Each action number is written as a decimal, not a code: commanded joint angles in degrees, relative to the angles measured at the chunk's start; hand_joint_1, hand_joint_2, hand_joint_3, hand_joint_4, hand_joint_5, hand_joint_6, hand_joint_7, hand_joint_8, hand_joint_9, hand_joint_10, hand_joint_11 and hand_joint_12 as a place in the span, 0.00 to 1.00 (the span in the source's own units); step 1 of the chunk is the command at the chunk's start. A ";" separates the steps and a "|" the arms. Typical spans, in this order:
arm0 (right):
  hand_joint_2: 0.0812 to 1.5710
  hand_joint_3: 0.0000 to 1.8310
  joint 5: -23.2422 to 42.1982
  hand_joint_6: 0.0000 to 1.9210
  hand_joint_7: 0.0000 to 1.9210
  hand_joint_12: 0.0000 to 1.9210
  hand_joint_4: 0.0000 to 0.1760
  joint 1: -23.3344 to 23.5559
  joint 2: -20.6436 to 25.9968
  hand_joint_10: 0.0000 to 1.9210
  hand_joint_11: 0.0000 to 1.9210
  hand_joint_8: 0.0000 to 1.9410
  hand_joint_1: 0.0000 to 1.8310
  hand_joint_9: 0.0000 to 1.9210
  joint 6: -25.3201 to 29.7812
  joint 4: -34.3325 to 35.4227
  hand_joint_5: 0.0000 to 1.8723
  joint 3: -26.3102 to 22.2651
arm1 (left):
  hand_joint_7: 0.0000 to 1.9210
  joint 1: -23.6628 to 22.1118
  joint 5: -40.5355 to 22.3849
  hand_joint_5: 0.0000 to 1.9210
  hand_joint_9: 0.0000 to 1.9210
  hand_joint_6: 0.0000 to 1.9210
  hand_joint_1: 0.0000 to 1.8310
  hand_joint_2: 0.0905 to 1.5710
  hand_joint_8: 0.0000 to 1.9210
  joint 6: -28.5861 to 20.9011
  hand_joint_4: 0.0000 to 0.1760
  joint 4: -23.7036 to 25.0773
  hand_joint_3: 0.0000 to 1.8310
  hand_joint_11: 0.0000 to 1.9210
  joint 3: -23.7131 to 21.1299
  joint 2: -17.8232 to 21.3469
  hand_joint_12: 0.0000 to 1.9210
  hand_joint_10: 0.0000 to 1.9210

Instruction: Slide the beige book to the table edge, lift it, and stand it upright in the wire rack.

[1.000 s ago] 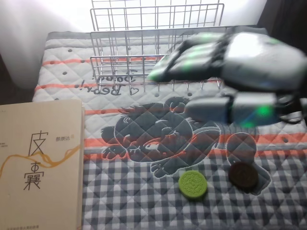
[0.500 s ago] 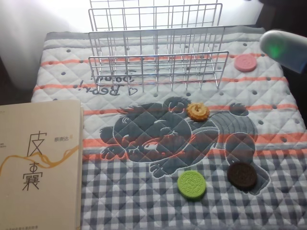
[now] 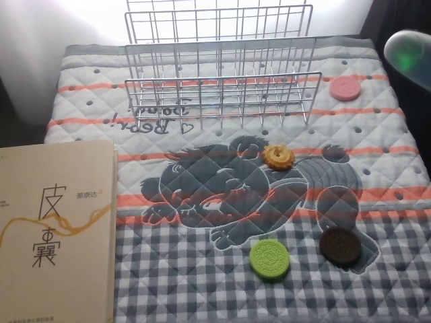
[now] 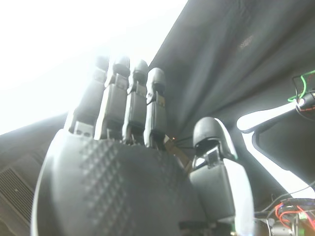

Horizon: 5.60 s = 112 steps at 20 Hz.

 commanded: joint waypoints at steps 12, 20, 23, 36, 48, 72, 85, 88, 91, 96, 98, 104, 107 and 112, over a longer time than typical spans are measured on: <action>0.89 0.00 6.85 0.00 0.20 0.00 0.00 -0.47 0.14 0.00 0.16 0.00 0.03 0.18 -0.17 2.29 0.22 -0.06 | 0.18 -6.81 8.56 0.19 0.18 0.00 0.12 0.57 0.00 -2.99 0.00 11.24 0.00 0.00 4.88 0.05 0.46 0.00; 0.89 0.00 6.70 0.00 0.22 0.00 0.00 -0.96 0.08 0.00 0.17 0.00 0.02 0.19 -0.16 2.62 0.23 -0.06 | 0.24 -8.59 8.76 0.37 0.17 0.01 0.07 0.62 0.00 -4.29 0.00 11.42 0.00 0.00 6.30 0.12 0.34 0.00; 0.90 0.00 6.63 0.00 0.22 0.00 0.00 -0.98 0.07 0.00 0.16 0.00 0.02 0.19 -0.16 2.66 0.22 -0.05 | 0.26 -9.12 8.59 0.40 0.20 0.00 0.05 0.60 0.00 -4.48 0.00 11.42 0.00 0.00 6.68 0.33 0.46 0.00; 0.88 0.00 6.26 0.00 0.22 0.00 0.00 -1.13 -0.20 0.00 0.15 0.00 0.02 0.18 -0.16 2.68 0.22 -0.06 | 0.21 -9.79 10.69 0.22 0.20 0.00 0.07 0.63 0.00 -4.16 0.00 12.84 0.00 0.00 6.88 0.04 0.47 0.00; 0.89 0.00 5.99 0.00 0.21 0.00 0.00 -1.52 -0.29 0.00 0.14 0.00 0.00 0.17 -0.15 2.68 0.21 -0.05 | 0.60 -10.60 7.90 0.51 0.72 0.51 0.63 0.70 1.00 -5.52 0.00 10.63 0.00 0.78 7.83 -1.86 1.00 1.00; 0.89 0.00 5.67 0.00 0.22 0.01 0.00 -2.77 -0.26 0.00 0.16 0.00 0.02 0.17 -0.15 4.22 0.22 -0.14 | 0.51 -23.02 -21.55 0.50 0.51 0.46 0.77 0.68 0.53 -4.90 0.00 1.09 0.00 0.48 8.50 -2.65 0.68 0.59; 0.89 0.00 5.72 0.00 0.25 0.02 0.00 -3.53 -0.72 0.01 0.20 0.01 0.00 0.21 -0.15 5.11 0.24 0.30 | 0.53 -47.36 -16.98 0.51 0.52 0.45 0.76 0.68 0.48 -5.43 0.00 11.46 0.00 0.48 18.46 -11.52 0.62 0.61; 0.89 0.00 5.73 0.00 0.26 0.03 0.00 -3.73 -1.22 0.00 0.21 0.00 0.00 0.22 -0.15 5.19 0.25 0.82 | 0.57 -53.76 -12.88 0.52 0.56 0.42 0.76 0.66 0.40 -6.07 0.00 12.84 0.00 0.50 22.49 -14.85 0.65 0.57; 0.89 0.00 5.74 0.00 0.27 0.03 0.00 -3.76 -1.83 0.01 0.21 0.00 0.00 0.23 -0.15 5.19 0.25 1.43 | 0.55 -59.45 -8.68 0.51 0.55 0.41 0.76 0.66 0.42 -6.26 0.00 14.18 0.00 0.48 25.92 -17.74 0.61 0.59; 0.88 0.00 5.71 0.00 0.26 0.04 0.00 -3.76 -2.61 0.00 0.23 0.00 0.00 0.23 0.39 5.14 0.26 2.25 | 0.57 -64.60 -5.36 0.53 0.56 0.44 0.76 0.65 0.38 -6.27 0.00 15.87 0.00 0.49 28.49 -19.28 0.50 0.52; 0.89 0.00 5.71 0.00 0.27 0.04 0.00 -3.78 -2.90 0.01 0.24 0.00 0.00 0.24 0.64 5.08 0.26 2.60 | 0.58 -66.64 -4.31 0.54 0.57 0.46 0.76 0.65 0.34 -6.26 0.00 16.10 0.00 0.52 29.97 -20.23 0.49 0.49; 0.90 0.00 5.69 0.00 0.27 0.05 0.00 -3.79 -3.86 0.00 0.28 0.00 0.00 0.27 1.57 4.72 0.27 3.75 | 0.57 -67.78 -1.75 0.56 0.58 0.36 0.76 0.64 0.39 -4.80 0.00 16.73 0.00 0.52 31.71 -21.75 0.58 0.51; 0.89 0.00 5.69 0.00 0.27 0.05 0.00 -3.79 -3.85 0.00 0.28 0.00 0.00 0.27 1.73 4.66 0.26 3.84 | 0.66 -67.23 -0.38 0.60 0.68 0.30 0.71 0.63 0.34 -4.80 0.00 17.24 0.00 0.54 32.56 -22.67 0.56 0.28; 0.89 0.00 5.69 0.00 0.28 0.04 0.00 -3.79 -4.25 0.00 0.28 0.00 0.00 0.28 2.31 4.06 0.28 4.33 | 0.59 -67.88 0.19 0.51 0.59 0.44 0.76 0.65 0.34 -4.69 0.00 19.05 0.00 0.54 34.01 -23.18 0.52 0.52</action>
